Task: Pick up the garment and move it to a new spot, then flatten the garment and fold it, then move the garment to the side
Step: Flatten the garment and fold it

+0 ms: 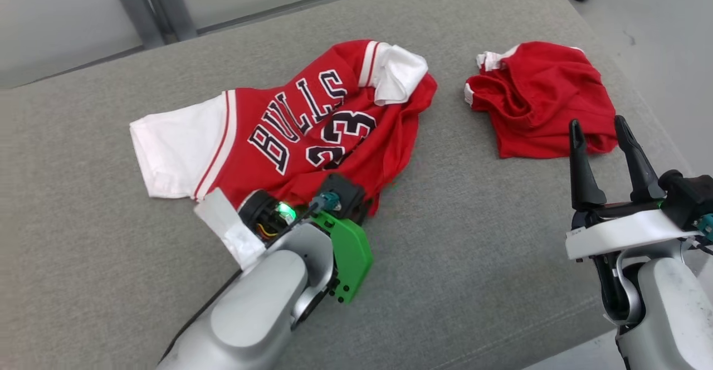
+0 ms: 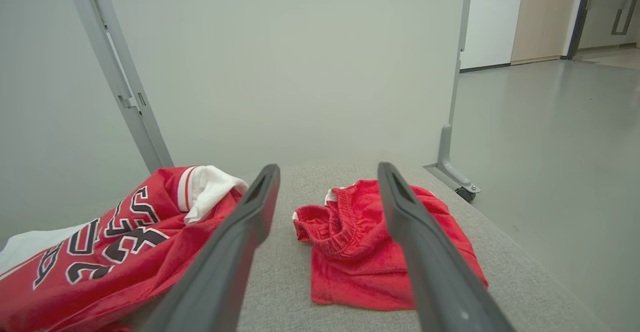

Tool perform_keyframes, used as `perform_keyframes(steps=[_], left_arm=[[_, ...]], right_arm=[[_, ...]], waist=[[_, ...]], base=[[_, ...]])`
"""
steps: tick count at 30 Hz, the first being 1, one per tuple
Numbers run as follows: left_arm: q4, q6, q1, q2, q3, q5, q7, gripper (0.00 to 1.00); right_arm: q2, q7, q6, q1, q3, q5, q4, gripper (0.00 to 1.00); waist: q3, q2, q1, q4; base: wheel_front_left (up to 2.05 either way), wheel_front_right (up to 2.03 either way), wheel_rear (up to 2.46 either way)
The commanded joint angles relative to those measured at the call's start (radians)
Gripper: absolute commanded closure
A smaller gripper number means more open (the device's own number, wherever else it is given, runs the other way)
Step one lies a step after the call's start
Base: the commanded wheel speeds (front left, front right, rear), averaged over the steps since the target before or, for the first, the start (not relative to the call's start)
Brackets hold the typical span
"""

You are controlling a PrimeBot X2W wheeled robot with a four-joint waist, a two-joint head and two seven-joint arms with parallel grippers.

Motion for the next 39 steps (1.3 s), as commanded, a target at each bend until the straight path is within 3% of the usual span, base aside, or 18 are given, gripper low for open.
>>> perform_keyframes(steps=[1, 5, 10, 16, 21, 25, 26, 27, 30, 39], left_arm=[[-0.03, 0.001, 0.027, 0.035, 0.012, -0.012, 0.002, 1.0], [-0.174, 0.031, 0.085, 0.138, 0.05, -0.039, 0.039, 1.0], [-0.394, 0.103, 0.187, 0.317, 0.12, -0.052, 0.086, 1.0], [-0.515, 0.153, 0.287, 0.504, 0.222, -0.093, 0.111, 1.0], [-0.457, 0.155, 0.324, 0.564, 0.312, -0.163, 0.052, 1.0], [-0.377, 0.146, 0.33, 0.548, 0.341, -0.183, -0.017, 1.0], [-0.335, 0.141, 0.337, 0.527, 0.338, -0.185, -0.06, 0.04], [-0.33, 0.138, 0.338, 0.521, 0.339, -0.185, -0.08, 0.0], [-0.345, 0.165, 0.356, 0.511, 0.35, -0.167, -0.147, 0.0], [-0.533, 0.354, 0.518, 0.435, 0.442, -0.144, -0.379, 0.0]], right_arm=[[-0.008, -0.003, 0.0, 0.019, -0.008, 0.001, 0.004, 0.0], [-0.014, -0.003, 0.0, 0.036, -0.009, 0.009, 0.01, 0.0], [-0.016, -0.003, 0.0, 0.053, -0.014, 0.013, 0.013, 0.0], [-0.021, -0.003, 0.0, 0.05, -0.007, 0.018, 0.021, 0.0], [-0.029, -0.003, 0.0, 0.035, 0.004, 0.023, 0.032, 0.0], [-0.031, -0.003, 0.0, 0.039, 0.014, 0.029, 0.051, 0.0], [-0.029, -0.003, 0.0, 0.041, 0.024, 0.031, 0.063, 0.0], [-0.027, -0.003, 0.0, 0.044, 0.028, 0.031, 0.066, 0.0], [-0.02, -0.003, 0.0, 0.054, 0.043, 0.034, 0.072, 0.0], [-0.013, -0.003, 0.0, 0.102, 0.061, 0.046, 0.086, 0.0]], waist=[[-0.074, -0.0001, 0.0, 0.106], [-0.103, -0.0001, 0.0, 0.173], [-0.118, -0.0001, 0.0, 0.232], [-0.112, -0.0001, 0.0, 0.261], [-0.103, -0.0001, 0.0, 0.262], [-0.107, -0.0001, 0.0, 0.258], [-0.116, -0.0001, 0.0, 0.256], [-0.119, -0.0001, 0.0, 0.255], [-0.126, -0.0001, 0.0, 0.253], [-0.165, -0.0001, 0.0, 0.264]], base=[[0.0, 0.0, 0.0], [0.0, 0.0, 0.0], [0.0, 0.0, 0.0], [0.0, 0.0, 0.0], [0.0, 0.0, 0.0], [0.0, 0.0, 0.0], [0.0, 0.0, 0.0], [0.0, 0.0, 0.0], [0.0, 0.0, 0.0], [0.0, 0.0, 0.0]])
